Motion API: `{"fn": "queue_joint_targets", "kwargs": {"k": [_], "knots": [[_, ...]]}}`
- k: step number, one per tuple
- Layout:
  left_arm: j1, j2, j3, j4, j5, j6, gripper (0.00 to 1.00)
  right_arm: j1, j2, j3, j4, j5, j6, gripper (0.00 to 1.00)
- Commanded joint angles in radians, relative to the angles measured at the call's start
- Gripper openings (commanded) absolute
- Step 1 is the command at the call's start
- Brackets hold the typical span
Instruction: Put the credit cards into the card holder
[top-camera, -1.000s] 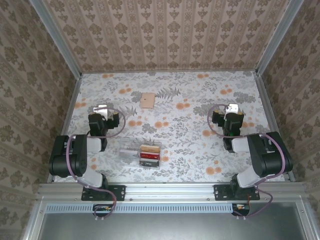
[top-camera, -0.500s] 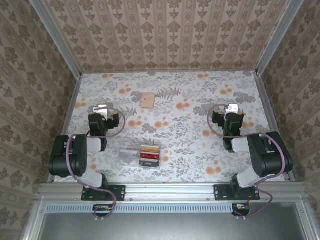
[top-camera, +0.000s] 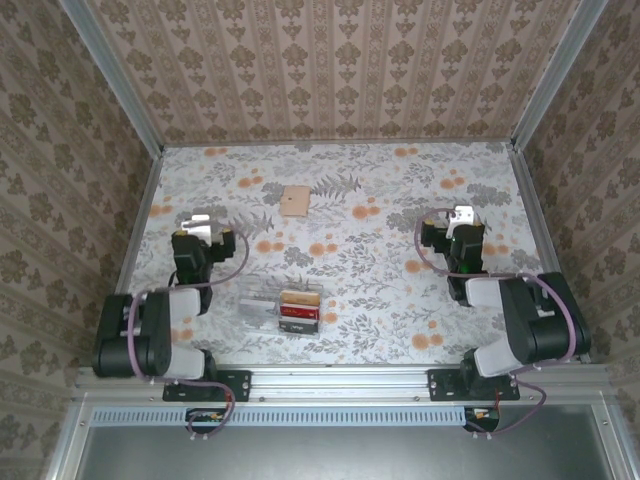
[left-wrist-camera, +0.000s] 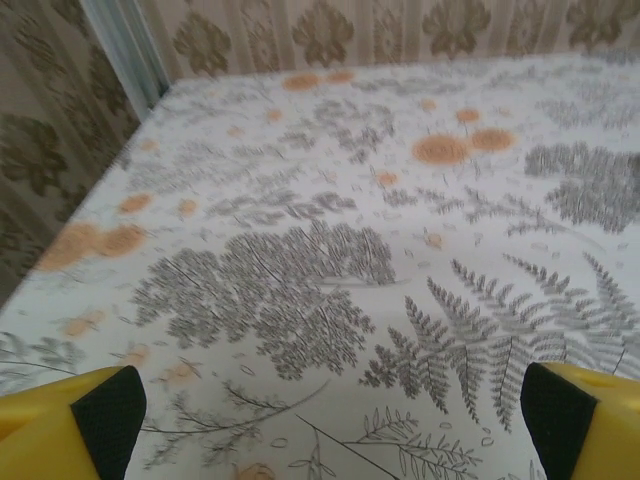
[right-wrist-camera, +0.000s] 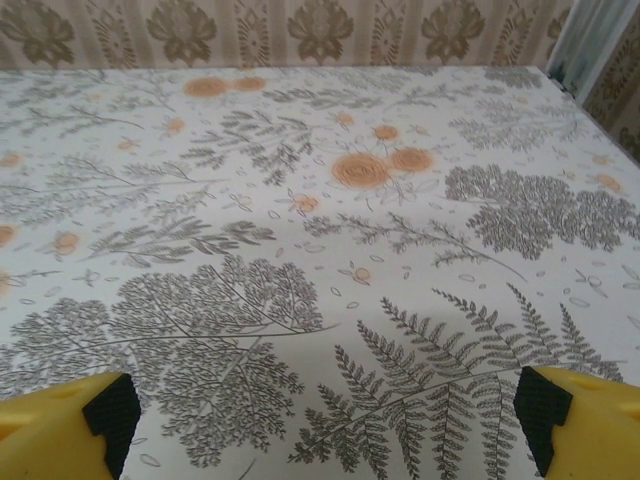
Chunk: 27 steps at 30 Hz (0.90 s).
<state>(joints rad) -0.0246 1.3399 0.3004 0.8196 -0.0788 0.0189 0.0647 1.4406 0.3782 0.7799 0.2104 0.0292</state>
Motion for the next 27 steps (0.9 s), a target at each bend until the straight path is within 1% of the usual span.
{"fn": "queue_joint_targets", "kwargs": {"k": [1, 2, 4, 7, 9, 11, 12, 15, 18, 20, 21, 22, 24, 26, 27], "knots": [[0.014, -0.174, 0.008, -0.142, -0.037, -0.063, 1.00, 0.006, -0.169, 0.136, -0.361, -0.077, 0.033, 0.99], [0.017, -0.228, 0.004, -0.178, -0.035, -0.078, 1.00, 0.007, -0.202, 0.189, -0.488, -0.109, 0.054, 0.96], [0.024, -0.324, -0.001, -0.242, -0.061, -0.161, 1.00, 0.008, -0.253, 0.244, -0.655, -0.209, 0.072, 0.90], [0.031, -0.467, 0.035, -0.448, -0.126, -0.324, 1.00, 0.008, -0.320, 0.302, -0.775, -0.382, 0.126, 0.86], [0.037, -0.559, 0.057, -0.579, -0.120, -0.411, 1.00, 0.011, -0.341, 0.347, -0.844, -0.520, 0.144, 0.80], [0.040, -0.641, 0.070, -0.686, -0.086, -0.473, 1.00, 0.032, -0.342, 0.396, -0.906, -0.622, 0.158, 0.75], [0.044, -0.670, 0.076, -0.721, -0.061, -0.485, 1.00, 0.045, -0.337, 0.414, -0.932, -0.650, 0.162, 0.74], [0.053, -0.742, 0.086, -0.784, 0.094, -0.507, 1.00, 0.122, -0.306, 0.475, -0.998, -0.757, 0.134, 0.69], [0.053, -0.763, 0.088, -0.809, 0.234, -0.561, 1.00, 0.250, -0.254, 0.546, -1.104, -0.785, 0.038, 0.67], [0.054, -0.761, 0.100, -0.846, 0.301, -0.582, 1.00, 0.343, -0.191, 0.609, -1.195, -0.787, -0.036, 0.62], [0.053, -0.761, 0.106, -0.871, 0.321, -0.592, 1.00, 0.376, -0.153, 0.646, -1.238, -0.794, -0.063, 0.56], [0.052, -0.763, 0.107, -0.885, 0.332, -0.598, 1.00, 0.406, -0.120, 0.673, -1.263, -0.799, -0.079, 0.53], [0.052, -0.762, 0.108, -0.900, 0.366, -0.606, 1.00, 0.475, -0.059, 0.729, -1.305, -0.797, -0.116, 0.52], [0.051, -0.762, 0.105, -0.910, 0.381, -0.614, 1.00, 0.544, -0.003, 0.758, -1.302, -0.738, -0.145, 0.52], [0.051, -0.759, 0.107, -0.920, 0.383, -0.615, 1.00, 0.578, 0.019, 0.771, -1.300, -0.709, -0.164, 0.50]]}}
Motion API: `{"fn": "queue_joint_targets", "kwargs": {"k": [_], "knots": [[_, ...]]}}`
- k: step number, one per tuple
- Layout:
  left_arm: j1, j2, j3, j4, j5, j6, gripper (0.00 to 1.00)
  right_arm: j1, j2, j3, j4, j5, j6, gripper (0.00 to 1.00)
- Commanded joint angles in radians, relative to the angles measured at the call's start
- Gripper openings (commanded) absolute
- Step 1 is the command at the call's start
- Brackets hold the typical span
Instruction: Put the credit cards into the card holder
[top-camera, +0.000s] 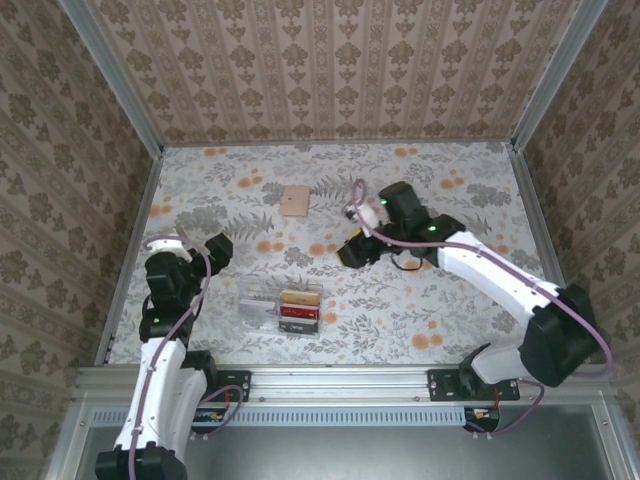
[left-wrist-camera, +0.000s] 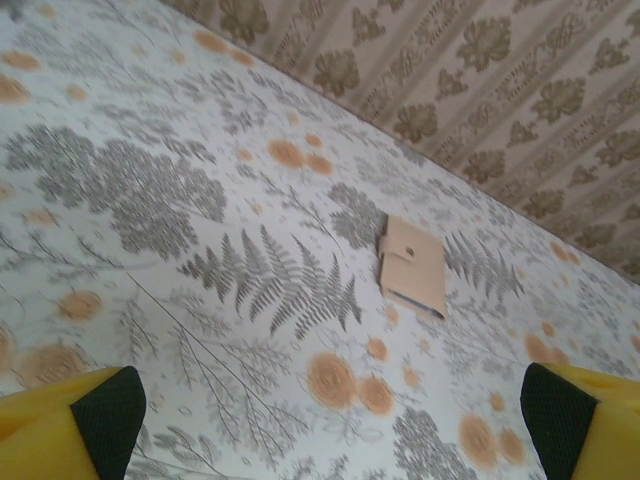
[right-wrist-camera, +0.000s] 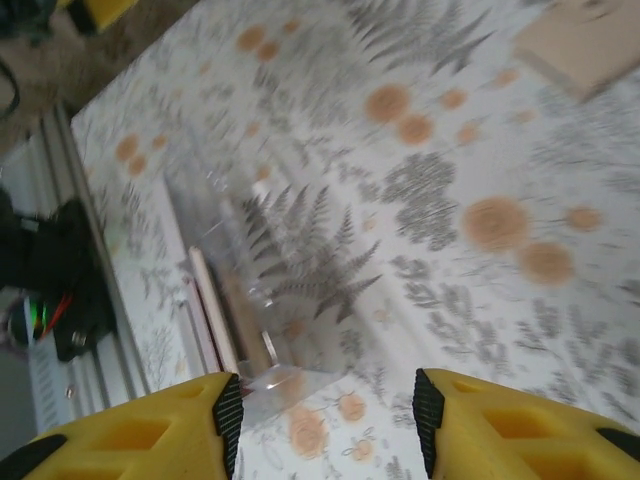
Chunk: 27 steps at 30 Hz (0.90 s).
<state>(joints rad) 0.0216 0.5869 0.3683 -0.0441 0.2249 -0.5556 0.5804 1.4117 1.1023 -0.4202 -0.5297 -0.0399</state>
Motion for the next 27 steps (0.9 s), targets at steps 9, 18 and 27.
{"fn": "queue_joint_targets", "kwargs": {"k": [9, 18, 27], "knots": [[0.005, -0.011, 0.054, -0.183, 0.114, -0.030, 1.00, 0.191, 0.274, 0.220, -0.216, 0.109, -0.188, 0.37], [0.006, -0.019, 0.039, -0.204, 0.123, -0.049, 1.00, 0.224, 0.381, 0.303, -0.259, 0.142, -0.229, 0.34], [0.006, -0.019, 0.046, -0.225, 0.120, -0.031, 1.00, 0.231, 0.466, 0.368, -0.321, 0.111, -0.272, 0.31]]}}
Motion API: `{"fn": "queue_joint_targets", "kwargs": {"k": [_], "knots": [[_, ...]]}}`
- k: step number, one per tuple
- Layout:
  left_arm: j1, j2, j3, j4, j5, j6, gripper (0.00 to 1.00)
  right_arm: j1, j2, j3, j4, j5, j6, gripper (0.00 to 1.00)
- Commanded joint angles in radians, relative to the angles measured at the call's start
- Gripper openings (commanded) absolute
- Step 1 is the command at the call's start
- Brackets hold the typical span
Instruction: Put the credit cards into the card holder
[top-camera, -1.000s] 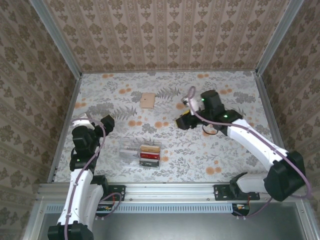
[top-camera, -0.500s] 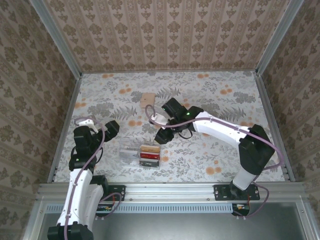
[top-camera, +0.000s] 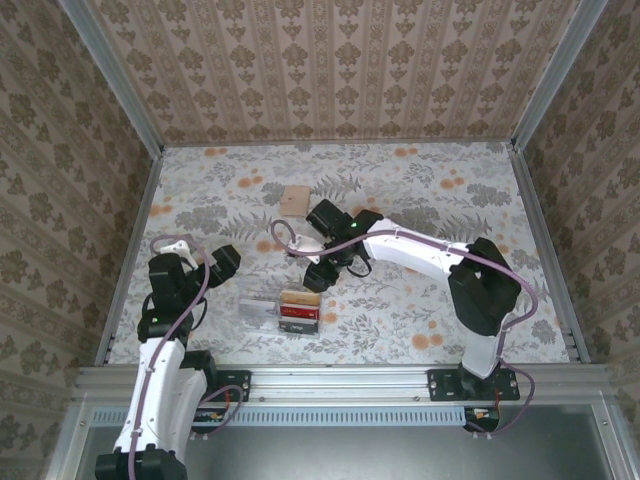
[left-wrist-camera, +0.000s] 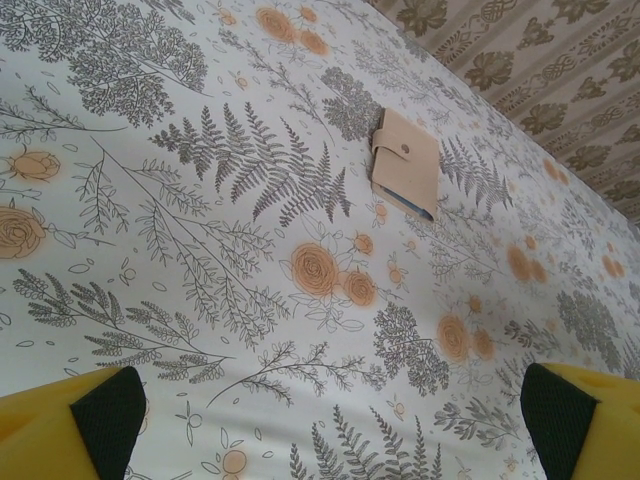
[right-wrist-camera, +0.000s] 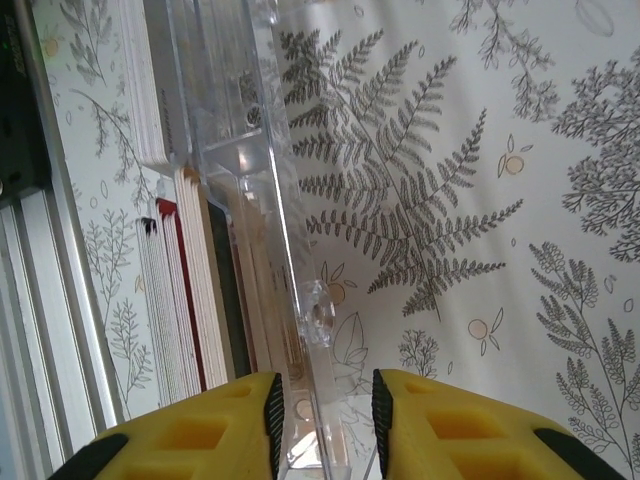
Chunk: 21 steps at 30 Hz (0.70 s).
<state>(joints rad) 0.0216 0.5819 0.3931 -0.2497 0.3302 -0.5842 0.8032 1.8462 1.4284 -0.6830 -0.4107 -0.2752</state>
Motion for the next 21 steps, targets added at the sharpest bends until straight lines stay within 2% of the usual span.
{"fn": "queue_joint_targets", "kwargs": {"k": [1, 13, 21], "knots": [[0.007, -0.013, 0.023, -0.023, 0.018, -0.002, 1.00, 0.010, 0.040, 0.049, -0.064, -0.001, -0.038, 0.31], [0.006, -0.014, 0.026, -0.024, 0.037, -0.001, 1.00, 0.013, 0.067, 0.067, -0.082, -0.001, -0.092, 0.23], [0.006, -0.013, 0.037, -0.025, 0.043, 0.006, 1.00, 0.025, 0.081, 0.086, -0.088, 0.018, -0.111, 0.14]]}}
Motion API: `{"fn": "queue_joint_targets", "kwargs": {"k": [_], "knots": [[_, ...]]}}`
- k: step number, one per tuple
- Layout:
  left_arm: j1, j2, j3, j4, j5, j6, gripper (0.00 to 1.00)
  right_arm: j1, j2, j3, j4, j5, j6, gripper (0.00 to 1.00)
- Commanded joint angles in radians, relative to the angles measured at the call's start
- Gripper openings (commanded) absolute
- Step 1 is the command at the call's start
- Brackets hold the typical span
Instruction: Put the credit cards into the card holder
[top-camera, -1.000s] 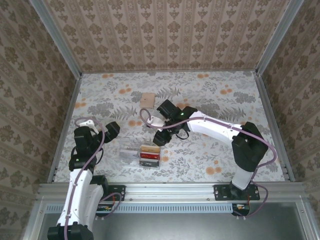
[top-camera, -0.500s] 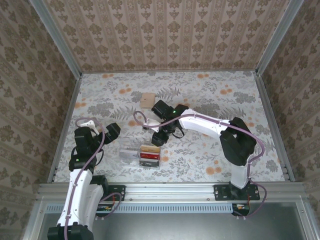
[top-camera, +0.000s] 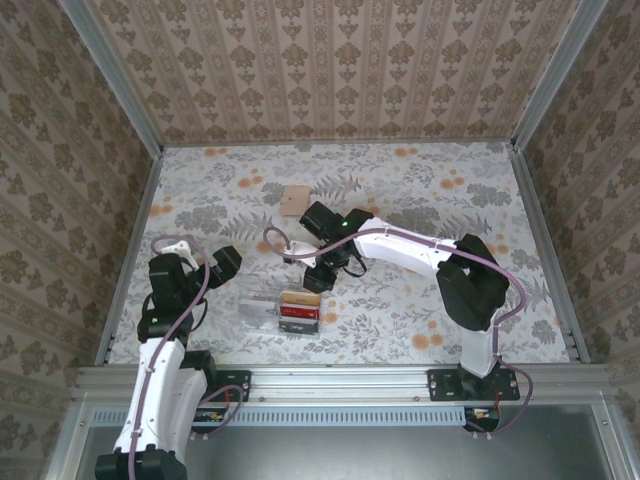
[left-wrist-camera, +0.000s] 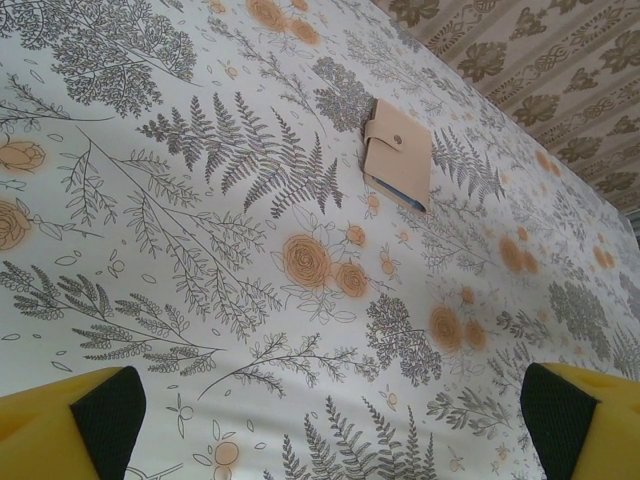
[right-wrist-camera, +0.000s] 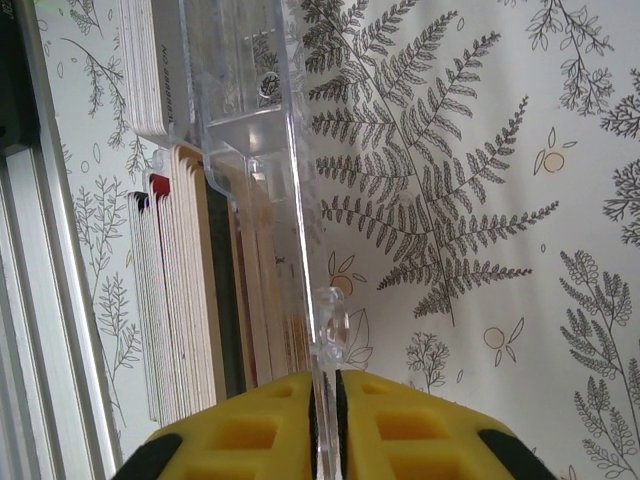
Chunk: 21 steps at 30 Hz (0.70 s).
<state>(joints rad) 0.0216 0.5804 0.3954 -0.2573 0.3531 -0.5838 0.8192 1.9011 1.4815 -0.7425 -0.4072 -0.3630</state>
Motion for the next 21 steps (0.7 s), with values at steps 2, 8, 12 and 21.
{"fn": "queue_joint_targets", "kwargs": {"k": [2, 8, 12, 21], "knots": [[0.006, -0.010, 0.041, -0.019, 0.023, 0.007, 1.00, 0.010, 0.019, 0.029, -0.022, 0.024, -0.028, 0.11], [0.006, -0.004, 0.054, -0.023, 0.032, 0.009, 1.00, 0.009, -0.020, 0.001, 0.013, 0.077, -0.042, 0.02], [0.006, 0.002, 0.060, -0.023, 0.041, 0.008, 1.00, -0.001, -0.040, -0.014, 0.016, 0.099, -0.044, 0.01], [0.005, 0.043, 0.085, -0.006, 0.090, 0.009, 1.00, -0.098, -0.129, -0.122, 0.081, 0.132, -0.007, 0.00]]}}
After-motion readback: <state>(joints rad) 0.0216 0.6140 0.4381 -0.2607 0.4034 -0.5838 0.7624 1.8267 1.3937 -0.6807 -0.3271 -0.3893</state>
